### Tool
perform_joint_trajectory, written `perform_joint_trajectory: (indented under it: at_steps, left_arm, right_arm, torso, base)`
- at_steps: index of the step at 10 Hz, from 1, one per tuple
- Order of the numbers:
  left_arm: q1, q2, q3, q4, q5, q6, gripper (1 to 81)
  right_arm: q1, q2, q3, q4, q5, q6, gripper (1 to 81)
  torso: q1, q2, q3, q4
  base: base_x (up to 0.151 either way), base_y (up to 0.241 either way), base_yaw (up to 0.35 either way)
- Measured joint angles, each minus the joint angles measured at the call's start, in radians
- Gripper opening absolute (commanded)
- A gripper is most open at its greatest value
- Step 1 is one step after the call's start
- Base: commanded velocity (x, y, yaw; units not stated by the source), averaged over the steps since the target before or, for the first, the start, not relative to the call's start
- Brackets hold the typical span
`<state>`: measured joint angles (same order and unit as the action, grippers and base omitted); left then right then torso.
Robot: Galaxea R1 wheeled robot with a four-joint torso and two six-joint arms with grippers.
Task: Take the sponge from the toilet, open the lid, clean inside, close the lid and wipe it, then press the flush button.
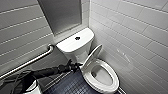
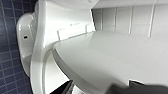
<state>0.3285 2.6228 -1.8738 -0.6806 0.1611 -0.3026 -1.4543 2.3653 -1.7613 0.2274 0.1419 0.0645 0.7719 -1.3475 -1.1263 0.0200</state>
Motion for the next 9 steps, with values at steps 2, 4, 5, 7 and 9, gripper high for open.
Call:
perform_joint_trajectory:
  at_steps: [2, 4, 5, 7, 9]
  left_arm:
    - [0.026, -0.045, 0.132, 0.026, 0.020, 0.003, 81.1]
    - [0.111, -0.123, 0.190, 0.089, 0.027, 0.006, 81.1]
    - [0.183, -0.150, 0.214, 0.131, 0.036, 0.009, 81.1]
    - [0.353, -0.197, 0.260, 0.237, 0.052, 0.009, 81.1]
    - [0.503, -0.252, 0.293, 0.363, 0.049, 0.010, 81.1]
  right_arm:
    - [0.000, 0.015, -0.024, 0.000, -0.001, 0.004, 1.0]
    - [0.000, 0.043, -0.066, 0.000, -0.002, 0.006, 1.0]
    - [0.000, 0.059, -0.101, 0.000, -0.006, 0.006, 1.0]
    - [-0.001, 0.091, -0.137, 0.000, -0.011, 0.006, 1.0]
    - [0.000, 0.085, -0.113, 0.000, -0.009, 0.004, 1.0]
  torso:
    - [0.000, 0.000, 0.000, 0.000]
    - [0.000, 0.000, 0.000, 0.000]
    - [0.000, 0.000, 0.000, 0.000]
    - [0.000, 0.000, 0.000, 0.000]
    - [0.000, 0.000, 0.000, 0.000]
  base:
    - [0.000, 0.000, 0.000]
    - [0.000, 0.000, 0.000]
    - [0.000, 0.000, 0.000]
    - [0.000, 0.000, 0.000]
    - [0.000, 0.000, 0.000]
